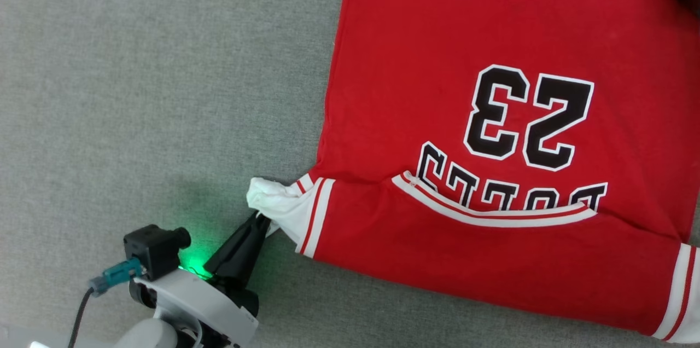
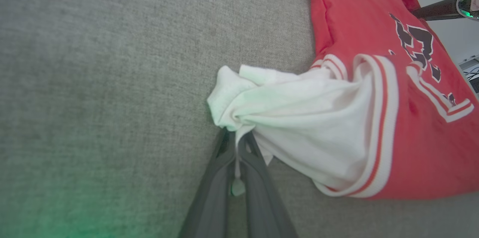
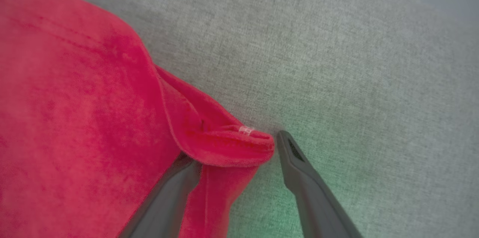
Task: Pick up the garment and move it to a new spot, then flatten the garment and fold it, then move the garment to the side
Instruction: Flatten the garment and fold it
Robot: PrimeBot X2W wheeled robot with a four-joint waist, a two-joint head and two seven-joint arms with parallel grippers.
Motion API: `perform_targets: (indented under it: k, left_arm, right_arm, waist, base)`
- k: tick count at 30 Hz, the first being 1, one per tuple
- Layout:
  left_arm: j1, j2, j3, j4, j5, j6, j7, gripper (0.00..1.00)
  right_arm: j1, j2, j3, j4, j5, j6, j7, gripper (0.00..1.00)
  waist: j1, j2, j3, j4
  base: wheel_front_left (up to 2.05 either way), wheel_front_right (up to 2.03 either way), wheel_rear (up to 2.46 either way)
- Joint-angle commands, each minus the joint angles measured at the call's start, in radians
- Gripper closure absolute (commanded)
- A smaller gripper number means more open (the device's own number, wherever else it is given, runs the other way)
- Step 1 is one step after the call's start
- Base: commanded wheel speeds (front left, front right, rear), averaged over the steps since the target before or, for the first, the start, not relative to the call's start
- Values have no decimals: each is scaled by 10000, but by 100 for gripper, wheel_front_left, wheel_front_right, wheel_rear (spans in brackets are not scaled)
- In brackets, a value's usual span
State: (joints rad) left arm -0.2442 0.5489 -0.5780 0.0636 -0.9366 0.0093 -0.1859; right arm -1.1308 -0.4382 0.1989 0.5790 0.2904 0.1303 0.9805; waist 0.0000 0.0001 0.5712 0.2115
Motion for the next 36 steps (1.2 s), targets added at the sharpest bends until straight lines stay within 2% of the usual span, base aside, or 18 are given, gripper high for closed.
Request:
perform_targets:
  k: [1, 7, 11, 14, 17, 19, 20, 24, 29, 36]
  left_arm:
    - [25, -27, -95, 962, -12, 291, 314, 100]
    - [-84, -83, -143, 1270, 44, 121, 178, 100]
    - [-90, -133, -94, 1415, 69, 91, -25, 100]
    - [11, -52, 95, 1430, 35, 141, -206, 100]
    - [136, 61, 250, 1373, 74, 216, -351, 100]
    - [200, 82, 280, 1300, 122, 237, -401, 100]
    - [200, 82, 280, 1300, 122, 237, -401, 100]
    - [215, 155, 242, 1126, 241, 288, -385, 100]
    - [175, 301, 261, 952, 247, 390, -282, 100]
    - [175, 473, 310, 690, 274, 554, -170, 100]
  right_arm:
    - [452, 221, 297, 471, 113, 8, -32, 100]
    - [517, 67, 6, 745, 489, -1, -969, 100]
    - [1134, -187, 123, 399, 830, -1, -1622, 100]
    - [2084, -429, 374, -308, 1477, -1, -1648, 100]
    - [3227, -954, 519, -1420, 2058, -1, -1449, 100]
    - [4021, -1272, 300, -2238, 2472, -3, -1320, 100]
    - [4021, -1272, 300, -2238, 2472, -3, -1320, 100]
    - [5831, -1701, -319, -3858, 3115, -1, -861, 100]
    - [8245, -1719, -1374, -5665, 3626, -1, -260, 100]
    - [11118, -819, -2094, -7688, 3519, -1, 337, 100]
  waist:
    - [0, -1, -23, 4]
    - [0, -1, -410, -164]
    - [0, -1, -856, -298]
    - [0, -1, -1224, -539]
    - [0, -1, -1607, -835]
    - [0, -1, -1824, -1001]
    - [0, -1, -1824, -1001]
    - [0, -1, -2153, -1349]
    - [0, -1, -2329, -1794]
    - [0, -1, -2281, -2290]
  base:
    - [0, 0, 0]
    - [0, 0, 0]
    - [0, 0, 0]
    - [0, 0, 0]
    - [0, 0, 0]
    - [0, 0, 0]
    - [0, 0, 0]
    - [0, 0, 0]
    - [0, 0, 0]
    - [0, 0, 0]
